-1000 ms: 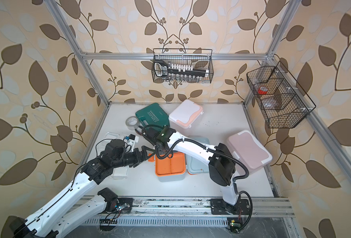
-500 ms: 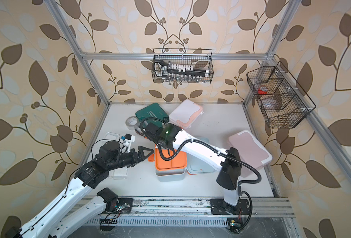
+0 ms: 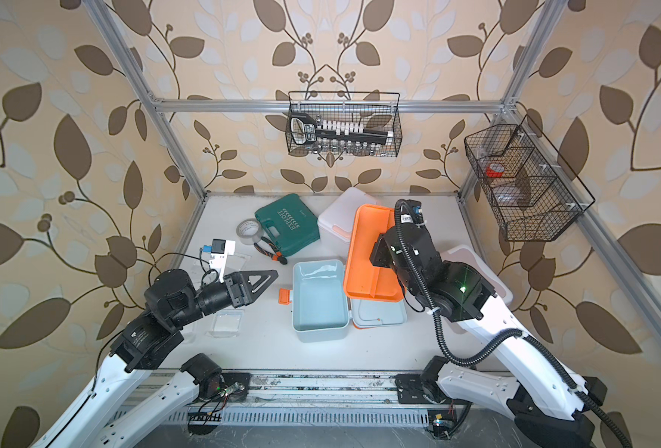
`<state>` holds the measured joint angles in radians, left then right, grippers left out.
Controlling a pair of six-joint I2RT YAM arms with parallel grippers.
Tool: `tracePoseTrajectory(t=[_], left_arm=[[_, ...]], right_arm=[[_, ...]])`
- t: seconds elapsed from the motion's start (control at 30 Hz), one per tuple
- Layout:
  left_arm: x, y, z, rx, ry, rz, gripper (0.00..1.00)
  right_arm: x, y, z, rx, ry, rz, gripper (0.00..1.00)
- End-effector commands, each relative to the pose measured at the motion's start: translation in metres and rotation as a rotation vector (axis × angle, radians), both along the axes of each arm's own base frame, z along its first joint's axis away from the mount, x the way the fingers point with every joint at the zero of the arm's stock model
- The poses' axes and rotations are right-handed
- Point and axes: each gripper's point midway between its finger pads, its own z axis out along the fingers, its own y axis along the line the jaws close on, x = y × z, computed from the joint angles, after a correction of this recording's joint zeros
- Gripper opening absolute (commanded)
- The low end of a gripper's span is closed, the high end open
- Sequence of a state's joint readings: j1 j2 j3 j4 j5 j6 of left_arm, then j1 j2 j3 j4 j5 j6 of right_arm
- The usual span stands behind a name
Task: Open first aid kits and take out gauze
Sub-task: Place the compartment layer in the first aid kit.
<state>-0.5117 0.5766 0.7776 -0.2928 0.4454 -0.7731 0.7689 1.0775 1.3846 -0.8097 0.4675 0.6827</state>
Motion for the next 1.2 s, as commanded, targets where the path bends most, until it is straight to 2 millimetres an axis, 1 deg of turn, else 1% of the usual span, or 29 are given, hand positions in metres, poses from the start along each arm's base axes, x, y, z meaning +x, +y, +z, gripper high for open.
tracePoseTrajectory(t=[0.0, 0.1, 0.2, 0.27, 0.33, 0.4, 0.5, 0.63, 0.73, 0.83, 0.93, 1.03, 1.17], left_arm=[[0.009, -0.002, -0.003, 0.044, 0.003, 0.013, 0.99], [0.018, 0.006, -0.029, 0.111, 0.090, 0.083, 0.99], [0.024, 0.017, -0.063, 0.181, 0.200, 0.157, 0.99], [0.026, 0.020, -0.081, 0.209, 0.261, 0.180, 0.99], [0.027, 0.023, -0.096, 0.221, 0.310, 0.205, 0.99], [0.028, 0.028, -0.104, 0.221, 0.331, 0.228, 0.99], [0.028, 0.032, -0.109, 0.217, 0.345, 0.245, 0.99], [0.028, 0.035, -0.110, 0.219, 0.351, 0.254, 0.99], [0.027, 0.037, -0.109, 0.216, 0.346, 0.263, 0.99], [0.026, 0.039, -0.108, 0.213, 0.340, 0.267, 0.99], [0.026, 0.039, -0.107, 0.210, 0.338, 0.267, 0.99], [0.026, 0.039, -0.106, 0.206, 0.337, 0.267, 0.99], [0.025, 0.039, -0.105, 0.202, 0.334, 0.269, 0.99]], right_arm=[[0.011, 0.042, -0.036, -0.019, 0.109, 0.130, 0.00], [0.016, 0.072, -0.073, -0.033, 0.242, 0.194, 0.00], [0.015, 0.105, -0.107, -0.089, 0.349, 0.238, 0.00], [0.013, 0.124, -0.126, -0.122, 0.414, 0.252, 0.00], [0.009, 0.138, -0.144, -0.184, 0.487, 0.254, 0.00], [0.007, 0.145, -0.154, -0.248, 0.518, 0.232, 0.00], [0.007, 0.154, -0.169, -0.276, 0.557, 0.223, 0.00], [0.011, 0.160, -0.177, -0.277, 0.568, 0.218, 0.00], [0.009, 0.160, -0.186, -0.280, 0.596, 0.207, 0.00], [0.006, 0.158, -0.200, -0.289, 0.632, 0.193, 0.00], [0.004, 0.160, -0.210, -0.285, 0.653, 0.190, 0.00], [0.006, 0.162, -0.217, -0.293, 0.664, 0.182, 0.00], [0.010, 0.161, -0.220, -0.319, 0.668, 0.161, 0.00]])
